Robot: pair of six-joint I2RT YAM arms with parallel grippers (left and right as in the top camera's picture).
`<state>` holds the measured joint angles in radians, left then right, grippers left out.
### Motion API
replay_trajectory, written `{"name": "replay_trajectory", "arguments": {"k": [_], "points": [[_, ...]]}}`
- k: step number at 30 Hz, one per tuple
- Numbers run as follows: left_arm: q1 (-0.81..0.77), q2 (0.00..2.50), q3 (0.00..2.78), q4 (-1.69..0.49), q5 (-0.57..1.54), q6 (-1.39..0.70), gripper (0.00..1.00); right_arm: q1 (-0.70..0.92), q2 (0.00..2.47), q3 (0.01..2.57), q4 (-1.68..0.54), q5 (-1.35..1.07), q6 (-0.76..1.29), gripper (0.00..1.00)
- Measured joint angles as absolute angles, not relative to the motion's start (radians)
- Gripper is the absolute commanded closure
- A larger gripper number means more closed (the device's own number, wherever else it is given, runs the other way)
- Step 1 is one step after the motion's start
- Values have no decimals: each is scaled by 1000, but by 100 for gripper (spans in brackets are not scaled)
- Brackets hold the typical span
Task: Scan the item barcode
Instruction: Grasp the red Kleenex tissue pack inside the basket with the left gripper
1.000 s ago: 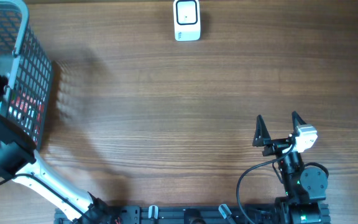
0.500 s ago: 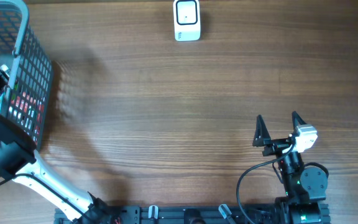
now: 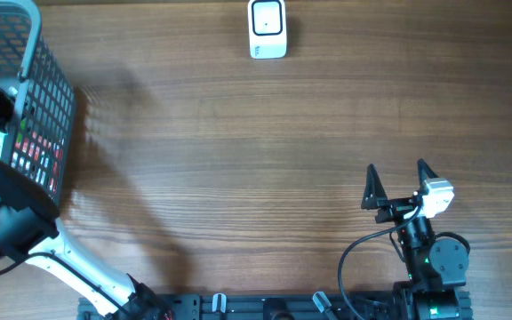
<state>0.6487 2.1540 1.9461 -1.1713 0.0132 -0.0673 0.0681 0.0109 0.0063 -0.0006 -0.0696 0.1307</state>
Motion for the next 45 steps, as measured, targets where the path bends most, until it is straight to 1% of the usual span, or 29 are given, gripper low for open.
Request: {"name": "replay_trajectory", "arguments": {"k": [5,6,7,8,9,10,14,18,24,25,26,27,29,30,36,45], "points": [[649,2154,1851,-1153,-8,-97,0,68,11,6,-1,-70,131,0],[649,2154,1837,-1148,-10,-106,2,68,11,6,-1,-70,131,0],[649,2154,1811,-1142,-16,-121,6,68,11,6,-1,-70,131,0],[649,2154,1804,-1142,-19,-128,14,68,11,6,-1,-70,131,0],[649,2154,1798,-1139,-27,-137,30,68,11,6,-1,-70,131,0],[649,2154,1796,-1133,-31,-147,38,68,11,6,-1,-70,131,0],[649,2154,1795,-1107,-36,-159,39,68,11,6,-1,-70,131,0],[649,2154,1795,-1090,-39,-160,37,68,11,6,-1,-70,131,0],[649,2138,1819,-1083,-39,-160,38,68,11,6,-1,-70,131,0],[649,2119,1823,-1082,-39,-160,33,68,11,6,-1,-70,131,0],[649,2093,1827,-1079,-39,-160,24,68,11,6,-1,-70,131,0],[649,2076,1831,-1078,-39,-160,12,68,11,6,-1,-70,131,1],[649,2029,1844,-1081,-39,-163,2,68,11,6,-1,-70,131,0],[649,2016,1850,-1086,-39,-165,0,68,11,6,-1,-70,131,0],[649,2025,1826,-1088,-39,-176,0,68,11,6,-1,-70,131,0],[646,2035,1591,-855,-26,-202,0,68,11,6,-1,-70,131,0]]}}
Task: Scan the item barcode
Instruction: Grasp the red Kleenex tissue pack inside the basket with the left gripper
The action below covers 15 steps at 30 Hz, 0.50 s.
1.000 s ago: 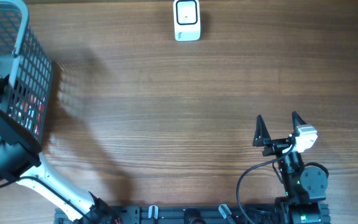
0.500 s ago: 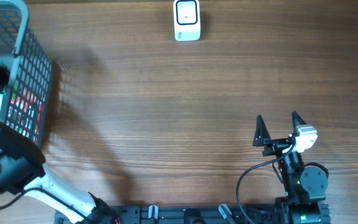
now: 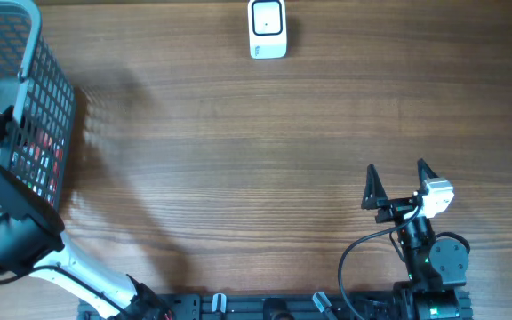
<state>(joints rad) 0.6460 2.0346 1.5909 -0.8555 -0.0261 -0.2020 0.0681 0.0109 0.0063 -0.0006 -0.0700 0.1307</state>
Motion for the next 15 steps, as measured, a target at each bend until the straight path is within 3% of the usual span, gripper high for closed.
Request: {"name": "replay_trajectory", "arguments": {"k": [2,6,15], "points": [[642,2035,1541,-800,-25,-205,2,68,11,6,-1,-70,131,0],[641,2035,1516,-761,-31,-207,30,68,11,6,-1,-70,131,0],[642,2032,1514,-751,-32,-215,31,68,11,6,-1,-70,131,0]]}}
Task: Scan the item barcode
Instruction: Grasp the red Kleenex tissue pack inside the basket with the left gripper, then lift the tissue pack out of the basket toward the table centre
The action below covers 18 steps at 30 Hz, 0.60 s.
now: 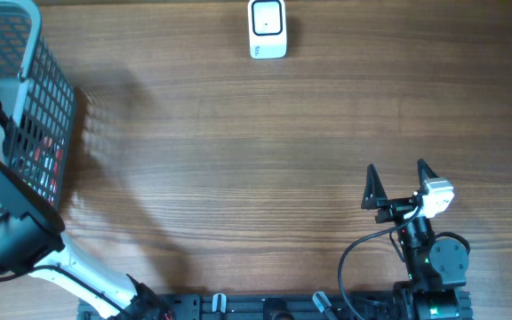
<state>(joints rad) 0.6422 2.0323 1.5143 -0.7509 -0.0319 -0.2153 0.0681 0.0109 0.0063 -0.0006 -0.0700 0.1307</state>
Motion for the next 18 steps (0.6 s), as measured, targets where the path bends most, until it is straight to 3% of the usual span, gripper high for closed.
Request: {"name": "replay_trajectory", "arguments": {"k": [5,18], "points": [[641,1972,1514,-751,-28,-215,32,68,11,6,-1,-70,131,0],[622,1357,1518,-707,20,-246,31,68,11,6,-1,-70,131,0]]}}
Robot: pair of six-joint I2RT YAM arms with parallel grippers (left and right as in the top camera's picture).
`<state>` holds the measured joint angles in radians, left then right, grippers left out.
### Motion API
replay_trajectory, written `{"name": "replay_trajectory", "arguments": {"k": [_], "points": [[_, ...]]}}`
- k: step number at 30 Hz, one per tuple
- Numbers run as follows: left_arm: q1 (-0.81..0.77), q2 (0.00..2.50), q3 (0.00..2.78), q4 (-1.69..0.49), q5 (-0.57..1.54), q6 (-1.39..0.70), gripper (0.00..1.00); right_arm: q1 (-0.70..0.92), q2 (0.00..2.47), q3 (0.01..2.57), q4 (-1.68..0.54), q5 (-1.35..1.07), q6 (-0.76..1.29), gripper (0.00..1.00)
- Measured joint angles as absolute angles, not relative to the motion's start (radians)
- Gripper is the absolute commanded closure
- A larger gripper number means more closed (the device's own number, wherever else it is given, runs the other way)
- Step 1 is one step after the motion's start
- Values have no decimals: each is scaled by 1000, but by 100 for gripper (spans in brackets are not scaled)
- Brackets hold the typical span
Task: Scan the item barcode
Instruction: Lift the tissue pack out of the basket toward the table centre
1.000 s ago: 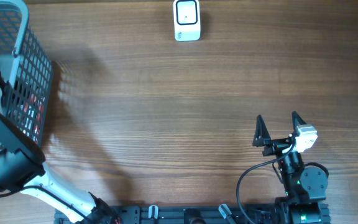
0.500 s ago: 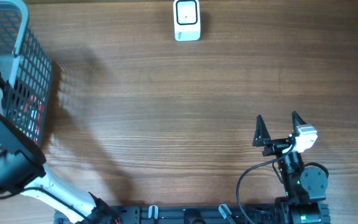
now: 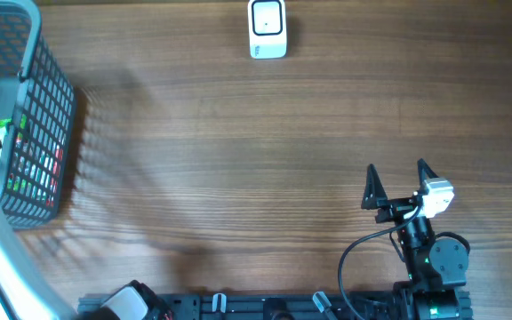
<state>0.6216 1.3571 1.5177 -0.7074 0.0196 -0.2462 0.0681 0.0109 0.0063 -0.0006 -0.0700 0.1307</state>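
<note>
The white barcode scanner (image 3: 267, 28) stands at the far edge of the table, middle. A grey mesh basket (image 3: 59, 98) sits at the far left, with red and green packets (image 3: 34, 169) showing through its wall. A green packet lies at the basket's left edge, next to a dark part of my left arm. The left gripper's fingers are hidden there, so its state and any hold are unclear. My right gripper (image 3: 396, 166) rests open and empty at the near right.
The wooden table (image 3: 238, 160) stretches between basket and right arm. My left arm's white link runs along the left edge in front of the basket. The arm mounts (image 3: 265, 307) line the near edge.
My left arm has shifted: its black elbow block no longer shows in front of the basket, and a white link lies along the left edge. A green packet now shows at the basket's left side.
My left arm stayed at the basket throughout, its wrist first over the basket's left part, then lower with the black elbow block beside the basket's front. Now a green packet shows beside it. The right arm and scanner have not moved.
</note>
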Motion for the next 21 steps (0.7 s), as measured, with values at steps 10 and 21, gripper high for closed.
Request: {"name": "replay_trajectory", "arguments": {"k": [10,21], "points": [[282,1216,1530,-1067,241,-321,30,68,11,6,-1,-70,131,1],[-289,1582,1353,-1038,260,-344,31,68,11,6,-1,-70,131,0]]}}
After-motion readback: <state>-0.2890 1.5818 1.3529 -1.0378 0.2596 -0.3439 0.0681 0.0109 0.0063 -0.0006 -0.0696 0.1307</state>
